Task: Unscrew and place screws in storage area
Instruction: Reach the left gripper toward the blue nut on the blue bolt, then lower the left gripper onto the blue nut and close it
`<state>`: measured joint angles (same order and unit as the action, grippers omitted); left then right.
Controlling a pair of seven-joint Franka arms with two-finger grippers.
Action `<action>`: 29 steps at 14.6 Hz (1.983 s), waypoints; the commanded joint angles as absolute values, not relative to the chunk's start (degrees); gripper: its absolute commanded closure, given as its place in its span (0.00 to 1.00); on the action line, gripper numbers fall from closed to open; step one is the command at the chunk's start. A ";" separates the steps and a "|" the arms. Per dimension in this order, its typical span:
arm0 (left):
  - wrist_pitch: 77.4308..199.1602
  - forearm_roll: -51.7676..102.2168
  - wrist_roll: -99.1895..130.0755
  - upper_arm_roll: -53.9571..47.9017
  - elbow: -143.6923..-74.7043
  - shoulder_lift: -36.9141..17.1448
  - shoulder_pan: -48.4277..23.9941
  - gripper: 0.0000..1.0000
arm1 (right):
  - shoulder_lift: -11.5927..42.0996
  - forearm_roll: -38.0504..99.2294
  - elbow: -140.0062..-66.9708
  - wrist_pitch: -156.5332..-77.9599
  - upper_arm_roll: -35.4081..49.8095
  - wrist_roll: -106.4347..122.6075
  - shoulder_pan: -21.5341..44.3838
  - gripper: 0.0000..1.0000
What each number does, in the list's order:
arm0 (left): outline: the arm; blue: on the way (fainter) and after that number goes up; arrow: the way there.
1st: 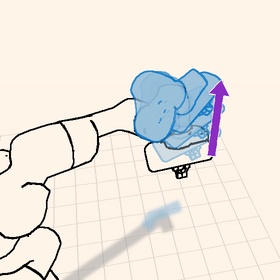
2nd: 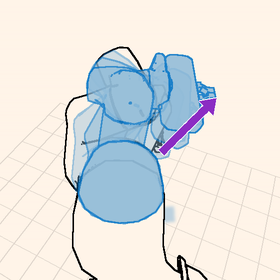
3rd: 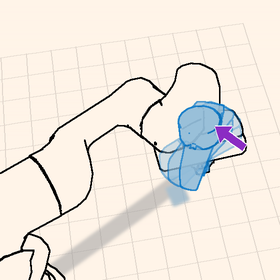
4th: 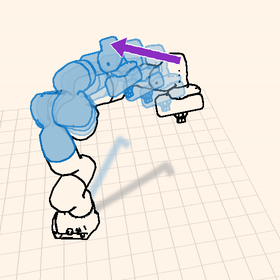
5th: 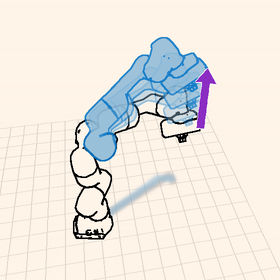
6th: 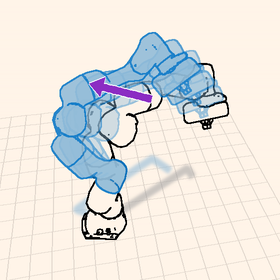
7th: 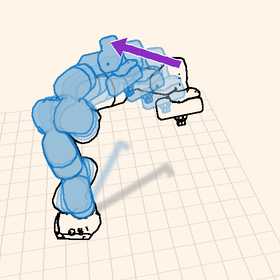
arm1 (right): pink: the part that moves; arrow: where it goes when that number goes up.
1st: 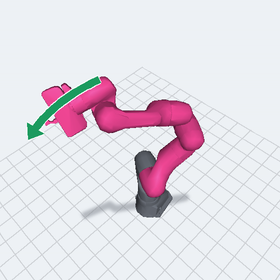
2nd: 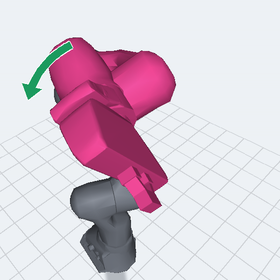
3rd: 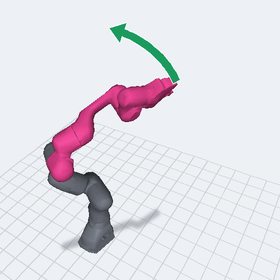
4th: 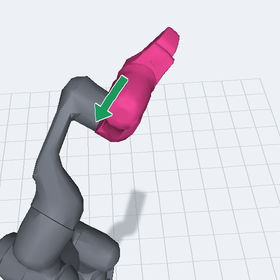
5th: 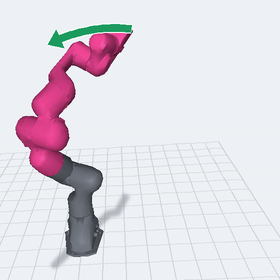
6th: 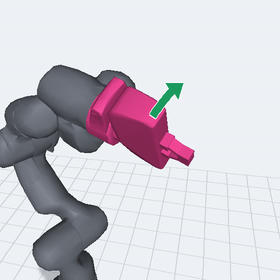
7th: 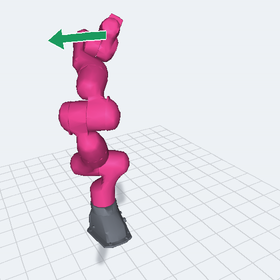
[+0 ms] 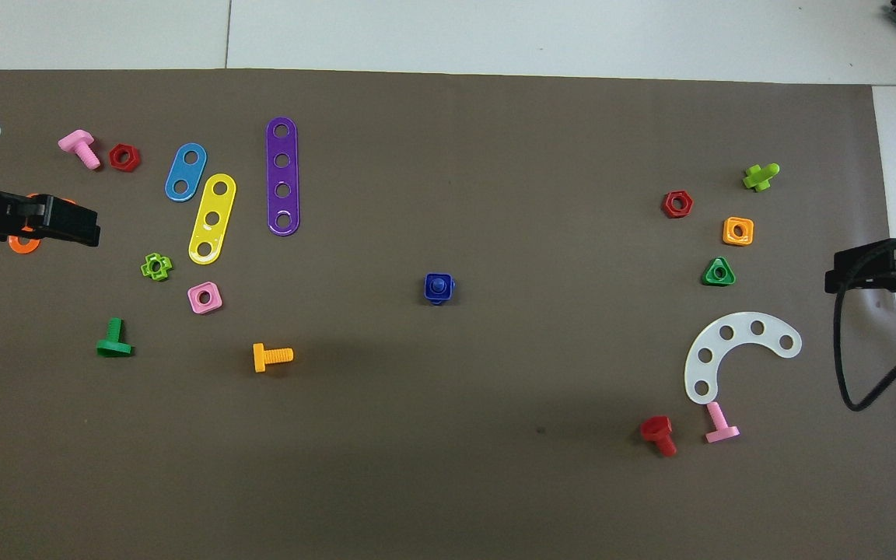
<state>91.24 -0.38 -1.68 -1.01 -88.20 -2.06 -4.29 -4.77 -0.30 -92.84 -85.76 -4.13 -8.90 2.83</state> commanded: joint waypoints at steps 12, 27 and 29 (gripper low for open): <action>98.96 -0.27 5.51 -0.79 -97.47 2.11 -10.88 0.00 | -6.06 0.70 -94.31 -86.75 -3.69 -9.32 2.37 0.00; 117.93 -0.88 31.72 -0.53 -92.99 -19.94 -34.01 0.05 | -6.06 0.70 -94.31 -86.66 -3.69 -9.32 2.37 0.00; 120.39 -1.05 31.73 -0.53 -90.98 -24.50 -36.29 0.05 | -6.06 0.70 -94.39 -86.66 -3.69 -9.23 2.37 0.00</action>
